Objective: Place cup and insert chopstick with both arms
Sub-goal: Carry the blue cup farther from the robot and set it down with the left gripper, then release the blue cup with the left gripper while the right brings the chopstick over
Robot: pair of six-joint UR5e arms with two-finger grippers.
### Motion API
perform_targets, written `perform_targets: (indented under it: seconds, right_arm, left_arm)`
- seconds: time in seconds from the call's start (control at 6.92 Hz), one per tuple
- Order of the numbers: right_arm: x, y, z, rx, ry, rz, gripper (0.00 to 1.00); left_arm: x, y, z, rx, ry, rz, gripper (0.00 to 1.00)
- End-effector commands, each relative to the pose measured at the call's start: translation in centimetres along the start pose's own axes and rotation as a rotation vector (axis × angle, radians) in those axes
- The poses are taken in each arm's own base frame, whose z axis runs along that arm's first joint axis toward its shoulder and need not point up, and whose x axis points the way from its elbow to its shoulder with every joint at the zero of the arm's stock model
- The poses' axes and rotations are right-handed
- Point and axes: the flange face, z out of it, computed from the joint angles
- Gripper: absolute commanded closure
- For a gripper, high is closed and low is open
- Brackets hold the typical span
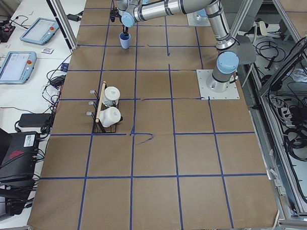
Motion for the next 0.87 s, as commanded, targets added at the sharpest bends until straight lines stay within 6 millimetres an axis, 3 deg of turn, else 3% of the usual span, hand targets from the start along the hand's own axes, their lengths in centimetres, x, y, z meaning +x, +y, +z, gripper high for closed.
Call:
perform_targets:
  seconds: [0.0,0.14,0.29,0.43,0.58,0.72]
  right_arm:
    - [-0.4,-0.6,0.9,0.015,-0.041,0.161,1.0]
    - [-1.1,-1.4,1.6,0.03,-0.068,0.258,1.0]
    - [-3.7,-4.4,3.1,0.045,-0.089,0.298,1.0]
    - [-6.3,-7.4,3.2,0.082,-0.067,0.355,1.0]
    - [-8.7,-10.3,4.2,0.087,-0.082,0.446,1.0]
    - [-11.2,-12.8,4.1,0.122,-0.064,0.476,1.0]
  left_arm:
    - [-1.6,-0.5,-6.0,0.017,0.012,-0.012,0.0]
    - [-4.5,0.5,-10.8,-0.019,-0.005,-0.009,0.0]
    - [-6.6,3.4,-16.1,-0.086,-0.031,0.037,0.0]
    - [-9.7,6.5,-20.7,-0.158,-0.041,0.099,0.0]
    - [-12.1,9.1,-25.0,-0.171,-0.036,0.07,0.0]
    - [-15.0,10.0,-27.7,-0.156,-0.039,0.015,0.0]
